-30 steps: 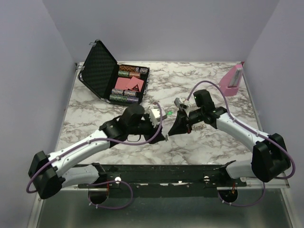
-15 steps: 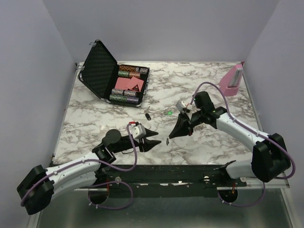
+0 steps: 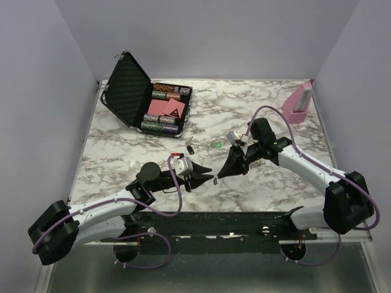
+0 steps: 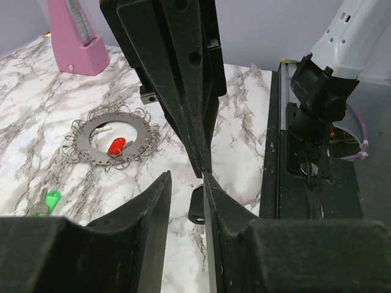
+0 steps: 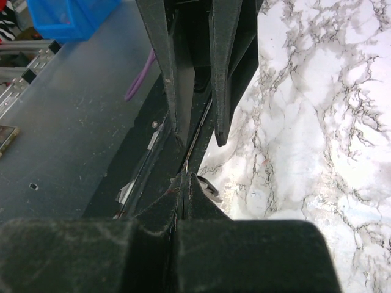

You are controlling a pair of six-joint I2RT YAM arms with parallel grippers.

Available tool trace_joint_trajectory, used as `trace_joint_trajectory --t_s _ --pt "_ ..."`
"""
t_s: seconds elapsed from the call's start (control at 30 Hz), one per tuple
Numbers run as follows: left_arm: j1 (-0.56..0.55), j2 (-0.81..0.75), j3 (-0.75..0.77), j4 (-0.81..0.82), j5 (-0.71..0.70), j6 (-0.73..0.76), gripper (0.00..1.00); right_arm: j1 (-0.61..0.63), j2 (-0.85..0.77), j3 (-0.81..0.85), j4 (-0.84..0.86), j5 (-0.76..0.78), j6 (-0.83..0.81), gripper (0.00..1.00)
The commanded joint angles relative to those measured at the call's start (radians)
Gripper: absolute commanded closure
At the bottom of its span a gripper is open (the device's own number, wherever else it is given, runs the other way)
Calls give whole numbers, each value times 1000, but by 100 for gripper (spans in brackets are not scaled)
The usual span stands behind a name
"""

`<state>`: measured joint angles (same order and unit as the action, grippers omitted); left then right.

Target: Put the keys on the keyring

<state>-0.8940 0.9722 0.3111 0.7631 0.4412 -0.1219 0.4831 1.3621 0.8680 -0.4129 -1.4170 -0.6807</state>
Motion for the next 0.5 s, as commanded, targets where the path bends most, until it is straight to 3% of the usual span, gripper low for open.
trace_joint_trajectory --t_s 0.0,0.47 --pt "-6 10 23 7 48 4 65 0 2 14 -17 -23 -14 99" --pt "-13 57 39 2 90 -15 68 -6 -1 17 -15 -22 -8 99"
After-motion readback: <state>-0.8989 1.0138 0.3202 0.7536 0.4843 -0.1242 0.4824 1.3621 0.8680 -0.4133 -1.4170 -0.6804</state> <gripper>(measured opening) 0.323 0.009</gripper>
